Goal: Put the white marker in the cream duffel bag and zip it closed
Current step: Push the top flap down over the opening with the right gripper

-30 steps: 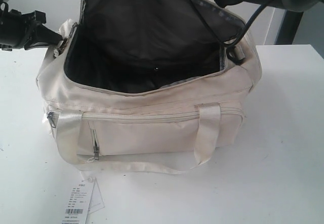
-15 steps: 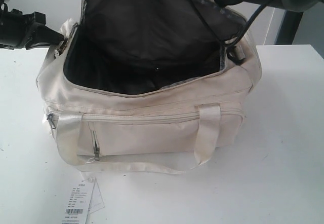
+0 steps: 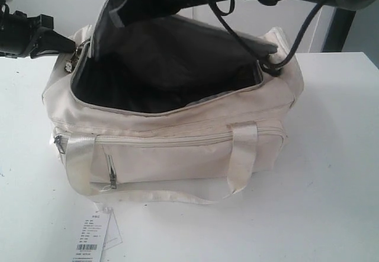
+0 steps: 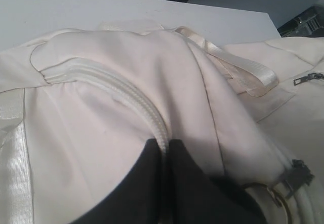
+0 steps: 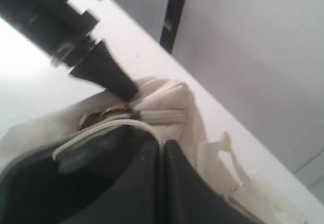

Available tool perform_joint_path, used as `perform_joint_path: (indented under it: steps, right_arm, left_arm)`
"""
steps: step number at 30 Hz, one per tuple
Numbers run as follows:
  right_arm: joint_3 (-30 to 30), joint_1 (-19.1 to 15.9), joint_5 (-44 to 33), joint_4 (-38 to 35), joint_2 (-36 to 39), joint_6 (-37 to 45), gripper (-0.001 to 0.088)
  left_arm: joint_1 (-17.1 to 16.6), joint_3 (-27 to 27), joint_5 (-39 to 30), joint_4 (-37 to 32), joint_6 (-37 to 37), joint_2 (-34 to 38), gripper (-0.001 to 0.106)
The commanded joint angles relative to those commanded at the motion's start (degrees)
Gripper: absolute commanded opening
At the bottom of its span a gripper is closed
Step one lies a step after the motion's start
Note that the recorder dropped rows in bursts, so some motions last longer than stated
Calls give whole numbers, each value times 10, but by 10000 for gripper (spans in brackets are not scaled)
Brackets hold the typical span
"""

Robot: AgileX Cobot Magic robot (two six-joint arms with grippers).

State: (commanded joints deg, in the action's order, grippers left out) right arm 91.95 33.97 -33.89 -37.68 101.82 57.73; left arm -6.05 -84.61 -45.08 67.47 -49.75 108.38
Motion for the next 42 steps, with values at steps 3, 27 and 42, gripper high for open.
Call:
perform_joint_path:
  steps: [3,27,42]
  right_arm:
    - [0,0,-82,50,0,-13,1]
    - [0,2,-205,31,-81,-42,622]
    - [9,32,-50,-190,-11,111,0]
  left_arm:
    - [-1,0,-3,12,0,0,0]
    - [-1,0,-12,19,-12,0,0]
    - [-1,0,-23,19,-12,0,0]
